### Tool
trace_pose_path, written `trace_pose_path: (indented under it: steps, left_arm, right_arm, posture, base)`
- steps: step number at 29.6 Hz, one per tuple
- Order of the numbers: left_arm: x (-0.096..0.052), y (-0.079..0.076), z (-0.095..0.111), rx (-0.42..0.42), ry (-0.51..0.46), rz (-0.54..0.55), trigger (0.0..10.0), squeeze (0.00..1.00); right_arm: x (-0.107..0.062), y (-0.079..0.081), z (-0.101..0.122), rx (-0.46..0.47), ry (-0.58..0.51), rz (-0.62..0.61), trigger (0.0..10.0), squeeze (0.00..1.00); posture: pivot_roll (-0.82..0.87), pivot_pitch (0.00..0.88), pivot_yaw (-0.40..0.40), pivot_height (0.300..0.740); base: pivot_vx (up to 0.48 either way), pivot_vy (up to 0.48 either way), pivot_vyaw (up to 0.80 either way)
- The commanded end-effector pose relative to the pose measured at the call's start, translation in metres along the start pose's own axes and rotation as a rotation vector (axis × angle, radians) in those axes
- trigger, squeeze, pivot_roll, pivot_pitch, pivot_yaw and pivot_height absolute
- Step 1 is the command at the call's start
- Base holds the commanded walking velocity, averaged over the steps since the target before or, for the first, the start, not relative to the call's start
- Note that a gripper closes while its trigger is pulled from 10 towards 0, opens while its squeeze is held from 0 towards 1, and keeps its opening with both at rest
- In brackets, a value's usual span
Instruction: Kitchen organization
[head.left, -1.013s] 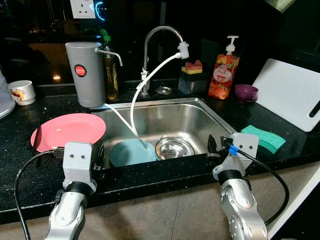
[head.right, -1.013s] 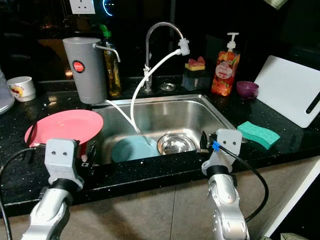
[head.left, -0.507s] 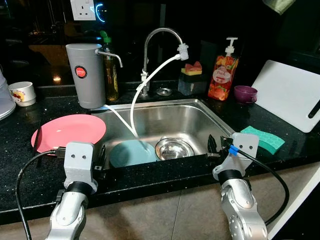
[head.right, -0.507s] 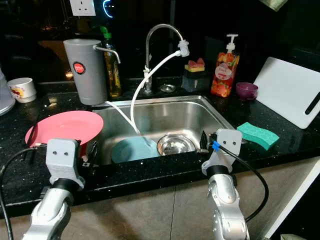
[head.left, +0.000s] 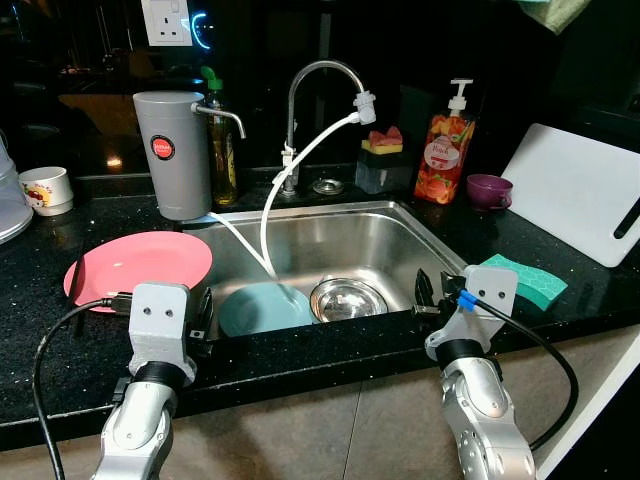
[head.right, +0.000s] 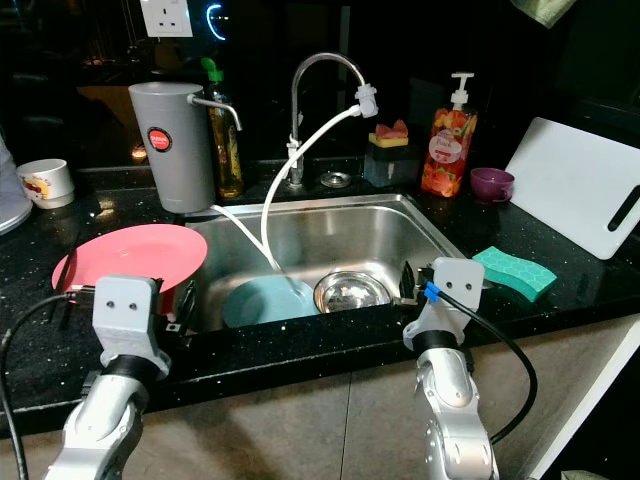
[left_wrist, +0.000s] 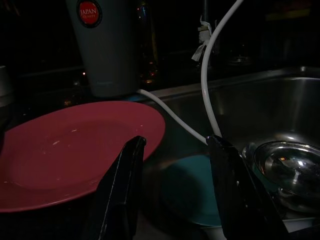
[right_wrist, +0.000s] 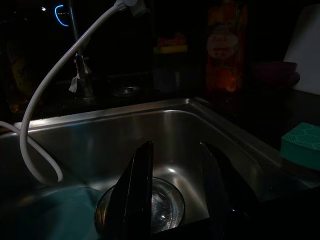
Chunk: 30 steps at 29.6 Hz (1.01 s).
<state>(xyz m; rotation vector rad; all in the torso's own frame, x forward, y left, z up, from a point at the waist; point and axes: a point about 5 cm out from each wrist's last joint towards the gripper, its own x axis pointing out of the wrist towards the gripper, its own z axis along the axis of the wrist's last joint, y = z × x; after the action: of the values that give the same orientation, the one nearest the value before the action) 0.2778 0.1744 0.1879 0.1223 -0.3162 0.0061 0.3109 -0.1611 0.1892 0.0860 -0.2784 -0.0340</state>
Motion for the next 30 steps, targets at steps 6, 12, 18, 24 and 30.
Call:
trace_pose_path:
  steps: [6, 12, 18, 24, 30]
  left_arm:
    - [0.0006, -0.001, -0.0036, 0.01, 0.012, -0.013, 10.0, 0.0]
    - [0.0007, -0.0013, -0.0036, 0.01, 0.011, -0.015, 10.0, 0.0]
    - [0.0006, -0.0014, -0.0037, 0.011, 0.012, -0.014, 10.0, 0.0]
    - [0.001, -0.0016, -0.0036, 0.01, 0.012, -0.014, 10.0, 0.0]
    - [0.0009, -0.0017, -0.0036, 0.01, 0.012, -0.014, 10.0, 0.0]
  right_arm:
    - [-0.0011, 0.0014, -0.0017, 0.005, 0.002, 0.003, 10.0, 0.0]
    - [-0.0013, 0.0014, -0.0017, 0.005, 0.003, 0.003, 10.0, 0.0]
    - [-0.0016, 0.0014, -0.0016, 0.005, 0.002, 0.002, 10.0, 0.0]
    - [-0.0012, 0.0014, -0.0016, 0.005, 0.003, 0.003, 10.0, 0.0]
    - [-0.0014, 0.0015, -0.0017, 0.005, 0.003, 0.003, 10.0, 0.0]
  posture:
    - [0.11, 0.022, -0.038, 0.74]
    - [0.11, 0.022, -0.038, 0.74]
    - [0.11, 0.022, -0.038, 0.74]
    - [0.11, 0.023, -0.038, 0.74]
    - [0.11, 0.023, -0.038, 0.74]
  base:
    - [0.0, 0.0, 0.0]
    - [0.0, 0.0, 0.0]
    - [0.0, 0.0, 0.0]
    - [0.0, 0.0, 0.0]
    - [0.0, 0.0, 0.0]
